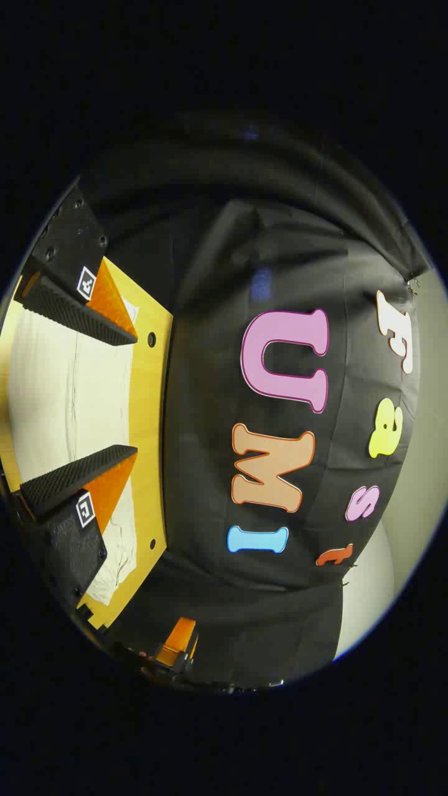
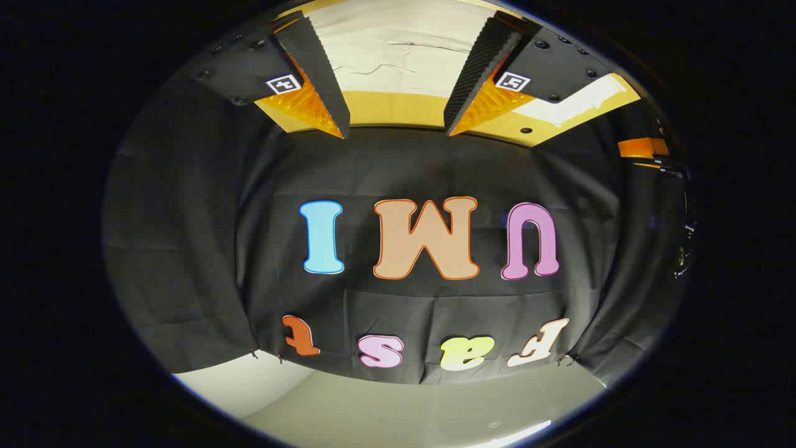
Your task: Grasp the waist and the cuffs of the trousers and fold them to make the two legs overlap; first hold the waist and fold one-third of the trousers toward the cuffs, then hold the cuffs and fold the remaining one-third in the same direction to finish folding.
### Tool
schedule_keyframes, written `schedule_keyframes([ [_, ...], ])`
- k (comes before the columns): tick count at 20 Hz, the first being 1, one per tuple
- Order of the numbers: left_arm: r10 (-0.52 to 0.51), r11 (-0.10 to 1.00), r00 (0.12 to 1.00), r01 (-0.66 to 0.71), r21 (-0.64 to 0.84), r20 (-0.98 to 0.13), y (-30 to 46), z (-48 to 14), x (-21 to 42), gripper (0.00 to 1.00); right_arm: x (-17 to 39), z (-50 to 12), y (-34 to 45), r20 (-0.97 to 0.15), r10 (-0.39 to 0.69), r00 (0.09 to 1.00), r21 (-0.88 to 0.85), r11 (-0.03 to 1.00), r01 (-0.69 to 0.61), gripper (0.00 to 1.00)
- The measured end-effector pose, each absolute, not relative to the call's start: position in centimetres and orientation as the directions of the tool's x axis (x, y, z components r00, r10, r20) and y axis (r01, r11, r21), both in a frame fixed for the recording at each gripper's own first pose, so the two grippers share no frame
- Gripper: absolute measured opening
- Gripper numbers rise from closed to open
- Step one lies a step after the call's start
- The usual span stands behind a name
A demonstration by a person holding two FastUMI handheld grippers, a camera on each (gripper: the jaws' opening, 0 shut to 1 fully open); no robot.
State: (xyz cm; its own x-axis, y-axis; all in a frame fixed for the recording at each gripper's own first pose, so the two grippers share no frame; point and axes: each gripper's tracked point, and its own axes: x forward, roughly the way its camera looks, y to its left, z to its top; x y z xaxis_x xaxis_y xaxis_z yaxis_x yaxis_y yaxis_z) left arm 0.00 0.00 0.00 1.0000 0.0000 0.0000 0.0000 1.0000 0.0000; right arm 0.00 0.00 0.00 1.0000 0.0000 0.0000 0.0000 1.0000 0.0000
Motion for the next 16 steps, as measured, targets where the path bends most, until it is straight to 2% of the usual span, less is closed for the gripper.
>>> schedule_keyframes([
  [16, -0.007, 1.0, 0.998, 0.006, -0.006, -0.069, 0.9, -3.2, -0.4, 0.95, -0.8, -1.4, 2.1, -0.047, 0.09, 0.995, -0.01, 0.996, -0.09, 0.98],
])
